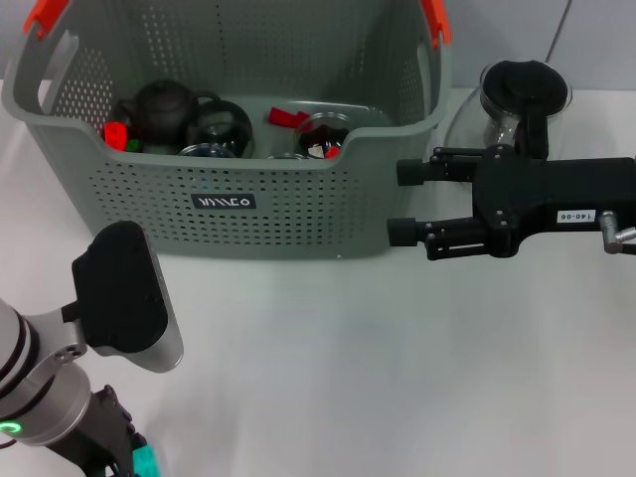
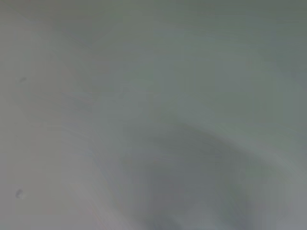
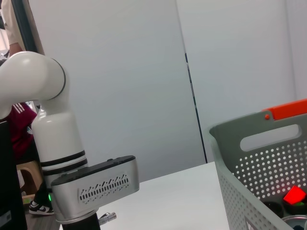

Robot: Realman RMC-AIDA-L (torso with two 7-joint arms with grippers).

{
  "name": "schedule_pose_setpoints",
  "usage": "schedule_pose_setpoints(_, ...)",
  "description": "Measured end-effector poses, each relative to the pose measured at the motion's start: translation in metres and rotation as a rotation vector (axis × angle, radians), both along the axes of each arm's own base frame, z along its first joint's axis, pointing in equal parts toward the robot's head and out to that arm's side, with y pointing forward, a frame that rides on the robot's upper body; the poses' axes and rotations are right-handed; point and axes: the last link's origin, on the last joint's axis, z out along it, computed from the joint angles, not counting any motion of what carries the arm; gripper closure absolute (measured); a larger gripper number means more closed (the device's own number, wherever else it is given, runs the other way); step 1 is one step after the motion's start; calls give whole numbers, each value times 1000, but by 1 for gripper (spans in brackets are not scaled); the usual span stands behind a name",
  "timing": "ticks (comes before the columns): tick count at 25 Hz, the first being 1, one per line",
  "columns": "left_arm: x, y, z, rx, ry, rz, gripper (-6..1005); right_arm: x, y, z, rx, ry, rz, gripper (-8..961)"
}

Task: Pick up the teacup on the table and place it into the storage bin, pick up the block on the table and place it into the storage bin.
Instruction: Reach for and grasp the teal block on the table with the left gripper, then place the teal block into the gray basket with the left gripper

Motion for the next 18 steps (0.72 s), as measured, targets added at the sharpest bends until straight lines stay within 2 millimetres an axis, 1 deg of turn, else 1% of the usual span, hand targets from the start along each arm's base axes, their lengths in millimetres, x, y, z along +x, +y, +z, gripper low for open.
schedule_pose_setpoints(4, 1, 0, 0, -8, 1, 0, 494, 0, 0, 0, 1, 1, -1, 100)
schedule_pose_setpoints(9, 8, 1, 5, 4, -11, -24, 599, 1, 1, 2, 10, 6, -6, 100)
schedule_pose_setpoints(15, 15, 9, 23, 77, -60, -35, 579, 2, 0, 2, 11, 6, -6, 100)
schedule_pose_setpoints(18, 21, 17, 38, 143, -171, -23, 570, 2, 0, 3, 11, 5, -5, 100)
